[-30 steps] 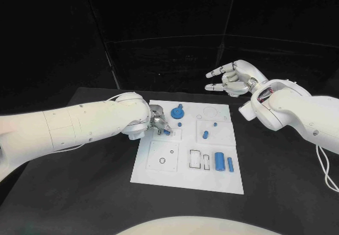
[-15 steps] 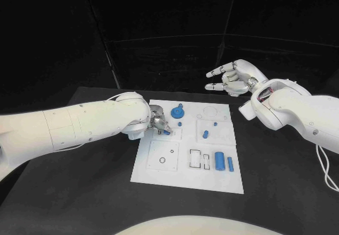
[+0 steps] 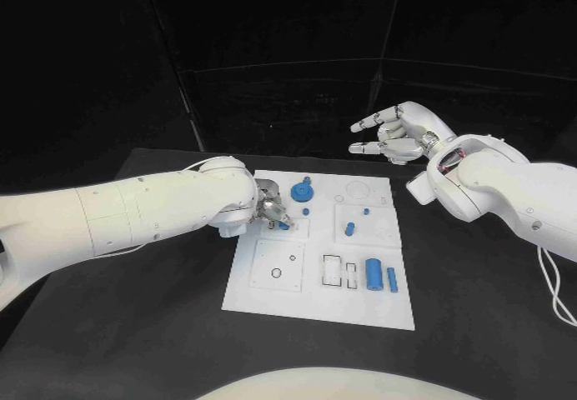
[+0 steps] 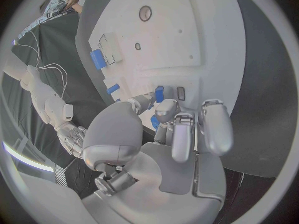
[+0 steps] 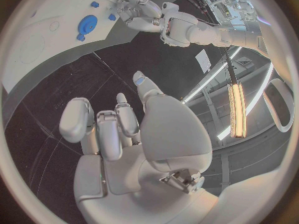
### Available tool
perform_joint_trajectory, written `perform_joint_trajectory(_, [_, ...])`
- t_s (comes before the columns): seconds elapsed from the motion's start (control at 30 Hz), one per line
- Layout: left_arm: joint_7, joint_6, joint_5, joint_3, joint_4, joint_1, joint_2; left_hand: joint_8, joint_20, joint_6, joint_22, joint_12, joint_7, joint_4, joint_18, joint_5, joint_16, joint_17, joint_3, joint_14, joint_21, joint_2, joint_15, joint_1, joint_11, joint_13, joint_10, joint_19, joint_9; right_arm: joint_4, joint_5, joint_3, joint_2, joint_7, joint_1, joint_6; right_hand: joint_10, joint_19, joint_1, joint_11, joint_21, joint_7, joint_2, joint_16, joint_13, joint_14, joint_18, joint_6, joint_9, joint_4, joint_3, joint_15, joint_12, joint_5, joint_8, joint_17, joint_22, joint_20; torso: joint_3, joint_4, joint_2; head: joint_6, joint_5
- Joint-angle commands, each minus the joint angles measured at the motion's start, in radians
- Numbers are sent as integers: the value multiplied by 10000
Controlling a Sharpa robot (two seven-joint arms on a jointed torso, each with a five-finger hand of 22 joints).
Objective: Assemble the parts on the task board
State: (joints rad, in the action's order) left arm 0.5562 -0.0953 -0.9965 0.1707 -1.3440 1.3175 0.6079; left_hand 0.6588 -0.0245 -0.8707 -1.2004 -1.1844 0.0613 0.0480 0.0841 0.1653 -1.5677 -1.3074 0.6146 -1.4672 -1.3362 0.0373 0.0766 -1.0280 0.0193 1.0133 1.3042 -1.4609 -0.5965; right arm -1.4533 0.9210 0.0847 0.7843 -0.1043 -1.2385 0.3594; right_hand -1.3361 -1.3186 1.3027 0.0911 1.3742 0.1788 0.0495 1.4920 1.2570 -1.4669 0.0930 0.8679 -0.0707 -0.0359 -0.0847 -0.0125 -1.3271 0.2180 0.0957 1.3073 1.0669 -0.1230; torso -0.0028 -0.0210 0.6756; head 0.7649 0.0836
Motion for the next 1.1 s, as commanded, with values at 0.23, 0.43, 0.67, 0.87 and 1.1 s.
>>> perform_joint_trajectory(0.23, [107,-858,-69,19,393,-8,-268,78,16,25,88,168,-64,-1630,-100,60,-31,-2634,1728,-1036,25,-53,81,24,27,-197,-40,-18,-14,0,-26,6,-27,-76,-17,-64,57,61,-33,3,-67,14,-104,-51,-9,-602,30,-52,10,13,48,-4,26,34,35,669,-12,33,-2,11,6,49,-5])
perform_joint_trajectory(0.43, [46,-995,-69,18,554,-6,-386,99,10,33,140,268,-69,-1550,-91,45,-31,-2634,1670,-1036,65,-82,76,93,27,-338,-81,4,-33,29,-26,6,-28,-75,-17,-71,57,61,-33,3,-67,14,-104,-51,-9,-602,30,-52,10,13,48,-4,26,34,35,669,-12,33,-8,8,4,61,-34])
perform_joint_trajectory(0.67, [23,-1008,-69,17,653,-5,-479,139,9,12,120,342,-95,-1360,-94,7,-31,-2634,1472,-1036,62,-168,81,233,41,-461,-74,3,-60,29,-26,6,-36,-72,-17,-77,57,61,-33,3,-67,14,-104,-51,-9,-602,30,-52,10,13,48,-4,26,34,35,669,-12,33,0,-8,3,80,-49])
perform_joint_trajectory(0.87, [-6,-836,-69,17,702,-5,-522,153,27,-75,79,420,-152,-971,-100,-619,-31,-2634,1081,-1036,47,-308,109,508,78,-616,-69,-13,-52,32,-26,6,-46,-72,-17,-83,57,61,-33,3,-67,14,-104,-51,-9,-602,30,-52,10,13,48,-4,26,34,35,669,-12,33,-2,-11,1,79,-49])
perform_joint_trajectory(1.1, [-25,-699,-69,16,759,-6,-558,187,62,-226,22,272,-208,-654,-109,-679,-31,-2634,779,-1036,18,-349,149,789,122,-445,24,-38,-42,38,-26,6,-53,-74,-17,-89,57,61,-33,3,-67,14,-104,-51,-9,-602,30,-52,10,13,48,-4,26,34,35,669,-12,33,-1,-1,-1,72,-50])
